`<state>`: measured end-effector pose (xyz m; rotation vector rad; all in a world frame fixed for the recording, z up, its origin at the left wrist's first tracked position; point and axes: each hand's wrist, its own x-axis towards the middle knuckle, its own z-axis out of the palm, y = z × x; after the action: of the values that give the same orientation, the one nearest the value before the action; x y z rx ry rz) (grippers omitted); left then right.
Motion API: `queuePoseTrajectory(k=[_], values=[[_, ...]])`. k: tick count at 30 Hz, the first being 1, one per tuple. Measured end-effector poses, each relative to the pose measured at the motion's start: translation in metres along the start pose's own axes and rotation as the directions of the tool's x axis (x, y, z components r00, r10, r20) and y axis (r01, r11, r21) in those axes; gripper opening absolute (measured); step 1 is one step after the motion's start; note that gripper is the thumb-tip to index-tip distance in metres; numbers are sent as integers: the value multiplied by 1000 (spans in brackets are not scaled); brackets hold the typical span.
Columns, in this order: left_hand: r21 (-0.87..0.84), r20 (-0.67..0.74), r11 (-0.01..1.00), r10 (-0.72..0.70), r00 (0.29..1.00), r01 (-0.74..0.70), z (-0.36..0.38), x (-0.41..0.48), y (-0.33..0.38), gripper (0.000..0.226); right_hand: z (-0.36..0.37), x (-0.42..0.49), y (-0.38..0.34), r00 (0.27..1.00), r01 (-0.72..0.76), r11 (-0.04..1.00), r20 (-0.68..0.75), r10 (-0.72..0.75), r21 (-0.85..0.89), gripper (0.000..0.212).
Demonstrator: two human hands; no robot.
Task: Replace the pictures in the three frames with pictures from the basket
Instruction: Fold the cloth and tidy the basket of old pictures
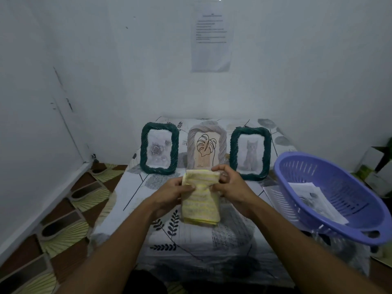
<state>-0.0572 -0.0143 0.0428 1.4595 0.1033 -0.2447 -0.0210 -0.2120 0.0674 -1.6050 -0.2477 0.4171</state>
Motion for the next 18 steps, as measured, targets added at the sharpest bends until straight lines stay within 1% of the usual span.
queuePoseTrajectory(k=[2, 3, 5, 7, 9, 10, 12, 13, 15, 16, 18], values=[[-51, -42, 999, 11, 999, -13, -10, -6, -2, 34, 12, 3, 1, 998, -64, 997, 4, 64, 47, 32], [-41, -66, 999, 21, 998, -23, -17, -9, -2, 35, 18, 5, 4, 996, -93, 994, 13, 92, 53, 29], [31, -101, 999, 33, 994, -30, -32, -16, -3, 37, 33, 11, 9, 993, -115, 993, 15, 114, 23, 27], [105, -113, 994, 46, 993, -35, -47, -22, -1, 32, 50, 18, 13, 996, -81, 997, 23, 81, -19, 29], [169, -125, 984, 75, 989, -54, -62, -29, 3, 31, 72, 24, 14, 998, -2, 997, 65, 7, -75, 30], [217, -157, 974, 99, 983, -64, -70, -32, 4, 33, 82, 27, 14, 996, 44, 993, 82, -35, -111, 30], [291, -237, 955, 137, 962, -64, -89, -36, 5, 29, 100, 35, 15, 990, 125, 976, 93, -110, -176, 26], [304, -264, 951, 144, 954, -60, -98, -38, 6, 26, 108, 39, 15, 988, 142, 971, 93, -126, -193, 23], [323, -288, 945, 149, 946, -50, -116, -39, 7, 24, 121, 48, 13, 990, 126, 974, 83, -112, -187, 16], [347, -301, 937, 158, 940, -46, -123, -38, 7, 28, 127, 54, 13, 992, 115, 975, 73, -102, -192, 14], [449, -352, 893, 191, 916, -14, -133, -36, 6, 48, 138, 67, 15, 994, 112, 964, 32, -108, -241, 15]])
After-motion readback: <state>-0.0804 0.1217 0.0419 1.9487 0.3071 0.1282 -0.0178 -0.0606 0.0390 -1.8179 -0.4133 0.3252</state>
